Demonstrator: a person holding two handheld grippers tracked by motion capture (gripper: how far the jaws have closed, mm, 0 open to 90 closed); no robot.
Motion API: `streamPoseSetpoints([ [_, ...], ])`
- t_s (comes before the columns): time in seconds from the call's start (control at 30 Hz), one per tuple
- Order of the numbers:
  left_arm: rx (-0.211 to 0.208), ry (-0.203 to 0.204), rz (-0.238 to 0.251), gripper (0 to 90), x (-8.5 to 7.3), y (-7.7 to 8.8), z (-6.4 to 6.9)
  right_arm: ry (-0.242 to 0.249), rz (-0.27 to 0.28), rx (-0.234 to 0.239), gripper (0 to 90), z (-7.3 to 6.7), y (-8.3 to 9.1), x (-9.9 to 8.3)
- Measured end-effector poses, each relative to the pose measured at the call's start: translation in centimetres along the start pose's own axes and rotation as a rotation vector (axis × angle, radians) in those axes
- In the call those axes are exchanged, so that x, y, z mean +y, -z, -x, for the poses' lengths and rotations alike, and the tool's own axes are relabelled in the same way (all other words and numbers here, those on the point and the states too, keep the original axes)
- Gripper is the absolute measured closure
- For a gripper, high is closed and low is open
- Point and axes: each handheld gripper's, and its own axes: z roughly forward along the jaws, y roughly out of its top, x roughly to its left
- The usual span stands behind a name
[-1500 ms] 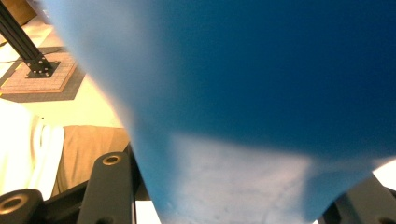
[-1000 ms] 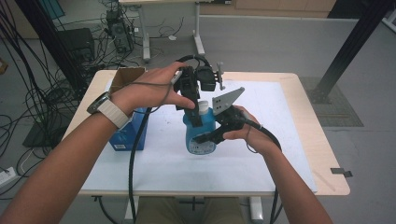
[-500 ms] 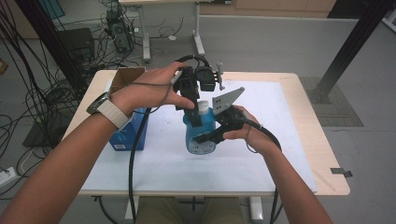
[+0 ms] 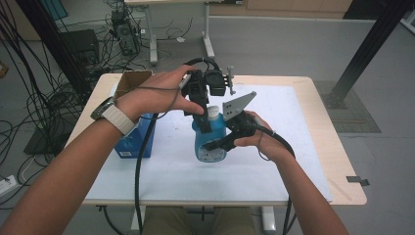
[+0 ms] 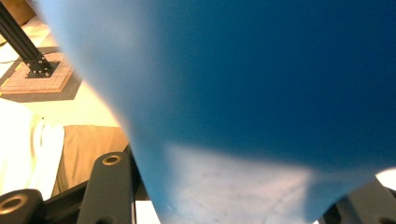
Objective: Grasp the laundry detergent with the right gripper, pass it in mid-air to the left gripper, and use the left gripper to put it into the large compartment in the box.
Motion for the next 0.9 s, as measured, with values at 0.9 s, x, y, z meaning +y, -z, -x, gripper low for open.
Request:
streamPoseSetpoints([
  [0.9,-0.001,-0.005,0.000,7.1,-0.02,-0.04,0.03,-0.009,0.004,-0.001,43.6,0.04,0.14,-0.01],
])
